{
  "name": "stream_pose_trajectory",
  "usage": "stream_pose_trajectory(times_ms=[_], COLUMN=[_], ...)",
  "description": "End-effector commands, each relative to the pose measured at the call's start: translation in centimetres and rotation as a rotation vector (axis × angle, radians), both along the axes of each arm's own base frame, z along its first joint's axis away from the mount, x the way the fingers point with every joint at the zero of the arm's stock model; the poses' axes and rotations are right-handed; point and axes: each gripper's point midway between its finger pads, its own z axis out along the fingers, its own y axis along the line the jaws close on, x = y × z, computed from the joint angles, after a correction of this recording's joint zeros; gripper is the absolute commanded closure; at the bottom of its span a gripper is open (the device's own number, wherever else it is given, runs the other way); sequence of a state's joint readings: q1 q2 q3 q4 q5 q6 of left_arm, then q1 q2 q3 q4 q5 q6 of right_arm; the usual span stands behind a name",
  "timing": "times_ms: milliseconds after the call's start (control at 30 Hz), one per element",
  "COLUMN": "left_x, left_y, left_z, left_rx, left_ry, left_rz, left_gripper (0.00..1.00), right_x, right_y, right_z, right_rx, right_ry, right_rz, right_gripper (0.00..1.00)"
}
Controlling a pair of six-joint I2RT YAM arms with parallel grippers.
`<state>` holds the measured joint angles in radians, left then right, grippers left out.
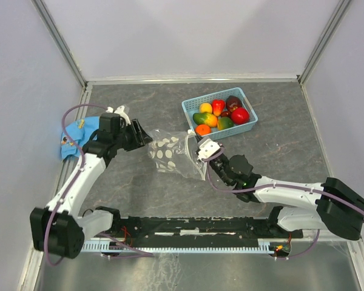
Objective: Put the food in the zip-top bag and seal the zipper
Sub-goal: Adjust the zipper on the food storage bag.
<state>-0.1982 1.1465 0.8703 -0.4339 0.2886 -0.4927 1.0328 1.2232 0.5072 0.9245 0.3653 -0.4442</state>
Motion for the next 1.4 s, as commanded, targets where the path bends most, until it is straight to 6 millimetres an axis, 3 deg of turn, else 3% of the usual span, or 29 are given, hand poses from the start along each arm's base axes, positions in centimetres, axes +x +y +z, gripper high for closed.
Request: stream_pose_trajectory(times_ms=[0,167,367,833,1033,1300,1367], left_x=[0.1,-2.1,-5.0,-7.4,-7.4,-5.8,-5.6], left_y=[2.2,1.3,-3.2,-9.2,-10.9,-9.4,-9.2], left_z=[6.1,9.7,11.7,9.5,7.0,5.6,5.2], left_rx=[0.05,0.031,-0.003,0.085,0.207,0.389,0.428], left_ry=[-0.187,-0.275,-0.323,-0.346,-0.338,-0.374,-0.372], left_rz=[0.102,0.102,0.01,-0.043,-0.049,0.042,0.044], left_gripper=[0.38,0.32,0.31,0.25,0.25,0.29,0.36], right_x=[0.7,1.6,2.8,3.6,3.3,2.0,1.6], right_y=[1.1,2.0,2.1,2.4,2.6,3.8,4.0], right_z=[1.2,0.6,-0.4,-3.0,-3.3,-3.3,-3.3], right_rx=[0.025,0.042,0.069,0.213,0.254,0.324,0.34], right_ry=[0.032,0.096,0.203,0.37,0.427,0.495,0.511], right_rz=[-0.004,-0.028,-0.112,-0.209,-0.21,-0.11,-0.088], right_gripper=[0.98,0.98,0.98,0.97,0.96,0.95,0.95])
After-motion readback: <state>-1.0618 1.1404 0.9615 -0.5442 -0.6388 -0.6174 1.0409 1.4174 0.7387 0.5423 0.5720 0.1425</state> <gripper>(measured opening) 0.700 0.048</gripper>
